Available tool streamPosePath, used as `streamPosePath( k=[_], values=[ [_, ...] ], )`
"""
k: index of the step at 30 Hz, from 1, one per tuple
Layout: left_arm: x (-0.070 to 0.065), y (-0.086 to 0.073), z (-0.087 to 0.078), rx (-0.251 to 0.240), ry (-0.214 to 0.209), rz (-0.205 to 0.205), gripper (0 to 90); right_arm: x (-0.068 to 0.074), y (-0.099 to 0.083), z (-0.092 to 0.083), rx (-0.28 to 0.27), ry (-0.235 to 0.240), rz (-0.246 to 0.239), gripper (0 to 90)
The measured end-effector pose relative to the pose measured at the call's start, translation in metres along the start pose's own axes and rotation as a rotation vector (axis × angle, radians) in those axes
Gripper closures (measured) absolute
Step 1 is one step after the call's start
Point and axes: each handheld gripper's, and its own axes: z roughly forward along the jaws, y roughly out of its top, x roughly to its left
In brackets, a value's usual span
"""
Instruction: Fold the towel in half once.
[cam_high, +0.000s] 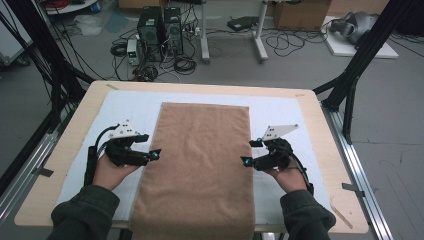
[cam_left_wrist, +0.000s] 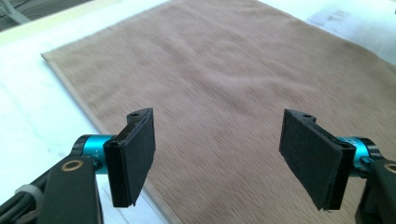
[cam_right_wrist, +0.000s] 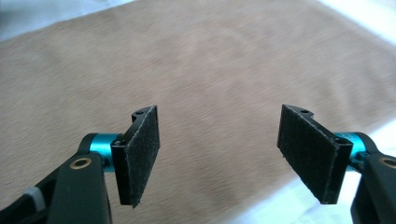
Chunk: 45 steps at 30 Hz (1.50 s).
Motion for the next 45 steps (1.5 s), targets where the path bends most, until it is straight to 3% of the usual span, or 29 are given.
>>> streamPosePath(
  k=[6, 11, 13, 16, 18, 23, 28, 30, 34, 36, 39, 41, 42, 45],
  values=[
    [0.024, 0.018, 0.010, 0.000, 0.015, -0.037, 29.3, -0.024, 0.027, -0.005, 0.016, -0.044, -0.015, 29.0],
    [0.044, 0.015, 0.024, -0.008, 0.040, -0.078, 31.5, -0.044, 0.039, 0.008, 0.030, -0.078, -0.001, 29.2],
    [0.048, 0.013, 0.031, -0.002, 0.039, -0.087, 32.3, -0.051, 0.037, 0.017, 0.044, -0.081, 0.016, 29.4],
    [0.050, 0.011, 0.041, -0.001, 0.049, -0.069, 33.1, -0.058, 0.030, 0.032, 0.079, -0.098, 0.026, 32.6],
    [0.052, 0.008, 0.049, 0.001, 0.061, -0.072, 35.0, -0.061, 0.026, 0.039, 0.073, -0.109, 0.029, 34.4],
    [0.058, -0.001, 0.071, 0.066, 0.051, -0.102, 36.9, -0.071, 0.013, 0.055, 0.086, -0.123, 0.065, 36.9],
    [0.062, -0.008, 0.088, 0.085, 0.085, -0.114, 38.8, -0.081, -0.001, 0.068, 0.104, -0.141, 0.134, 40.9],
    [0.065, -0.012, 0.091, 0.121, 0.099, -0.116, 39.7, -0.083, -0.004, 0.073, 0.116, -0.144, 0.148, 42.3],
    [0.068, -0.016, 0.094, 0.150, 0.113, -0.121, 53.4, -0.083, -0.006, 0.079, 0.137, -0.154, 0.146, 46.1],
    [0.066, -0.015, 0.094, 0.164, 0.145, -0.102, 63.0, -0.083, -0.005, 0.078, 0.145, -0.164, 0.152, 56.7],
    [0.065, -0.014, 0.094, 0.168, 0.151, -0.112, 72.9, -0.081, -0.004, 0.079, 0.147, -0.148, 0.157, 68.9],
    [0.067, -0.015, 0.094, 0.165, 0.137, -0.140, 81.8, -0.080, -0.004, 0.080, 0.144, -0.115, 0.156, 79.8],
    [0.068, -0.015, 0.094, 0.162, 0.135, -0.162, 84.0, -0.080, -0.004, 0.080, 0.148, -0.102, 0.157, 82.1],
    [0.069, -0.014, 0.093, 0.165, 0.128, -0.176, 85.9, -0.080, -0.001, 0.079, 0.158, -0.095, 0.162, 83.7]
  ],
)
